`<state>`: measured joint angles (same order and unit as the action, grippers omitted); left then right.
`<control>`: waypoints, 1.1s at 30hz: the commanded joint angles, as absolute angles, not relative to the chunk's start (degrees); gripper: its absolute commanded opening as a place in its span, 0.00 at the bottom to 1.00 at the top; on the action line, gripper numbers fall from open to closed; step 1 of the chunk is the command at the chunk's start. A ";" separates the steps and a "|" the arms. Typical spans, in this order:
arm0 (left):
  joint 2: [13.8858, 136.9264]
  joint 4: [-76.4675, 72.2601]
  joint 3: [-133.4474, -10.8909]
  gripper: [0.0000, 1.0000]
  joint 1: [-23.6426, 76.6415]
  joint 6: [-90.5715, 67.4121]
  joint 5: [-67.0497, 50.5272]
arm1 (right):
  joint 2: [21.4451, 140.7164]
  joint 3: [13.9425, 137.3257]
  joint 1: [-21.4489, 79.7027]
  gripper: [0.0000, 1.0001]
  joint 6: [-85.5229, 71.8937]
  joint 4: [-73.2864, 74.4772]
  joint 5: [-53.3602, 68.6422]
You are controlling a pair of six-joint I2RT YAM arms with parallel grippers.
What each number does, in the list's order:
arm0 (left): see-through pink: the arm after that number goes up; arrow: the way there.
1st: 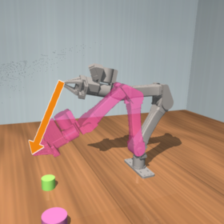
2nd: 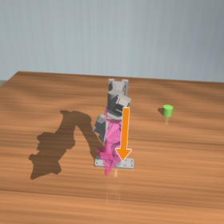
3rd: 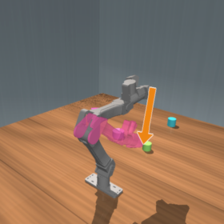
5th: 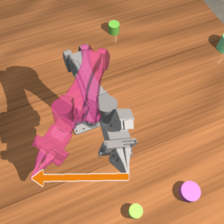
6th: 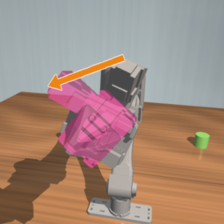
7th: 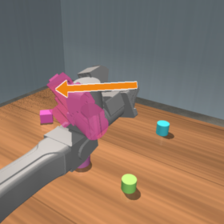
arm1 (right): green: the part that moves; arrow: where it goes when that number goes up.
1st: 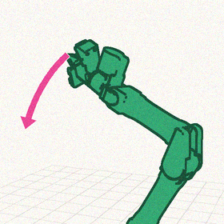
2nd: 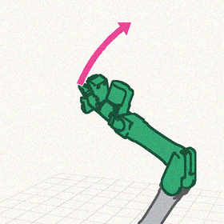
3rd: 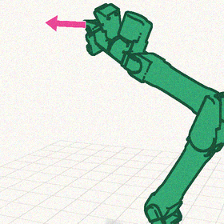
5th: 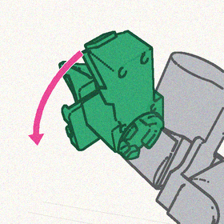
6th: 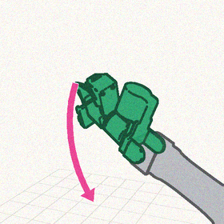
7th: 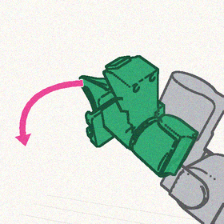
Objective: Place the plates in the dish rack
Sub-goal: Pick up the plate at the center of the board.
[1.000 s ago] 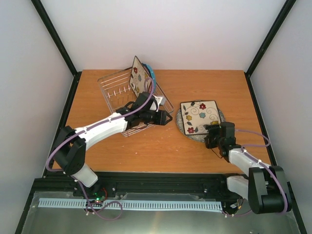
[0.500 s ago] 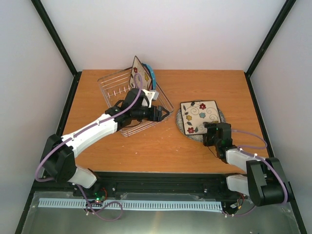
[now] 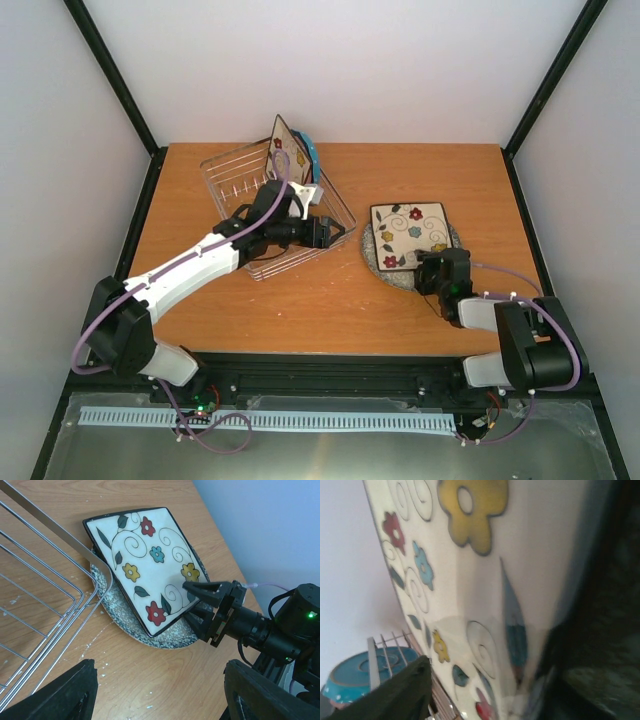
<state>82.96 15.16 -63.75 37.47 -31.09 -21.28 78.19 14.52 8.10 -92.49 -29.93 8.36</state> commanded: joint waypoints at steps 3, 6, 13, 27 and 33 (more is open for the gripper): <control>81.47 16.14 -64.66 0.70 36.55 -29.49 -21.11 | 80.78 12.05 8.44 0.31 -93.05 -18.06 4.78; 81.56 16.10 -64.60 0.69 36.47 -29.45 -21.04 | 80.03 11.81 8.44 0.16 -93.20 -16.98 4.09; 81.59 15.93 -64.67 0.69 36.47 -29.44 -20.97 | 77.99 11.89 8.44 0.03 -92.88 -15.18 3.41; 81.91 16.40 -66.03 0.69 36.47 -29.17 -20.64 | 66.98 16.44 6.87 0.03 -79.90 -8.51 2.43; 82.12 16.82 -67.54 0.70 36.42 -28.42 -19.95 | 68.76 18.23 4.89 0.03 -73.16 -13.03 5.67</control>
